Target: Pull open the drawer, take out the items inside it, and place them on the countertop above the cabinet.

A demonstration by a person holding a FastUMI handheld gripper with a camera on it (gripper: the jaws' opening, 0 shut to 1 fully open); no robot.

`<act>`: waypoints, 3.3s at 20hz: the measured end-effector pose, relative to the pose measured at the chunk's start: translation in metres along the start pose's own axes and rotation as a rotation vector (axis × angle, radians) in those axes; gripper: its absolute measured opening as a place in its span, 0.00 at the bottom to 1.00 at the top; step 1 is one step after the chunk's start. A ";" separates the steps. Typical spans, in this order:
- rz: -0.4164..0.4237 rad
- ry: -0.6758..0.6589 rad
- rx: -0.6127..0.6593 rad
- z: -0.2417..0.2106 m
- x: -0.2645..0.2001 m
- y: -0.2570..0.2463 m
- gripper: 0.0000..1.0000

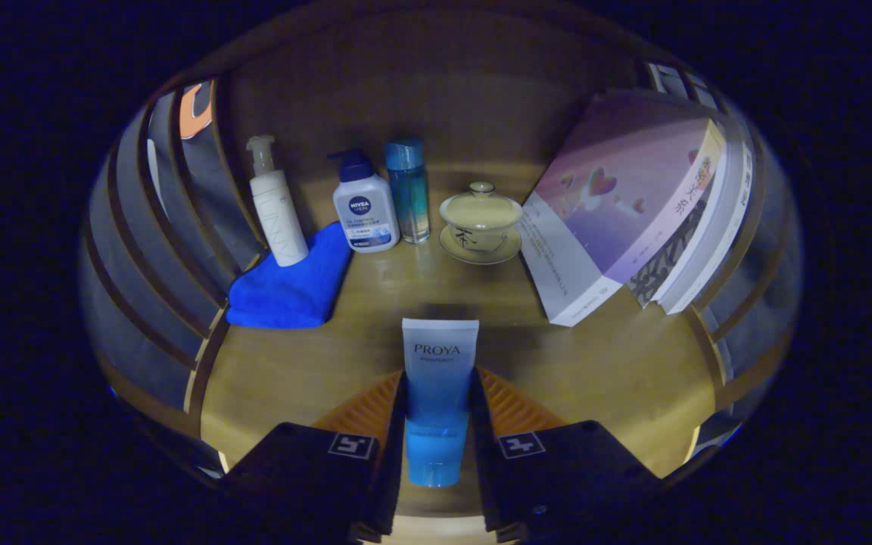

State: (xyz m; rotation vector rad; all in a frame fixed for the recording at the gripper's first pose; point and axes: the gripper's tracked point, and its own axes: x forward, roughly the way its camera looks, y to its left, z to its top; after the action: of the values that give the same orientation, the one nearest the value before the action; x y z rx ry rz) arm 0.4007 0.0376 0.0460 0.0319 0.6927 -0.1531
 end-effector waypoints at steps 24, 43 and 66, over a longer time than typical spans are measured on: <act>0.198 -0.567 -0.031 -0.113 -0.248 0.012 0.95; -0.003 -0.427 -0.027 -0.366 -0.177 -0.063 0.99; 0.063 -0.429 0.032 -0.268 -0.077 -0.032 0.95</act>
State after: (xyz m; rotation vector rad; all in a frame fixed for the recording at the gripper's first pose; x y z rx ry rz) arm 0.1675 0.0380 -0.1100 0.0499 0.2606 -0.1053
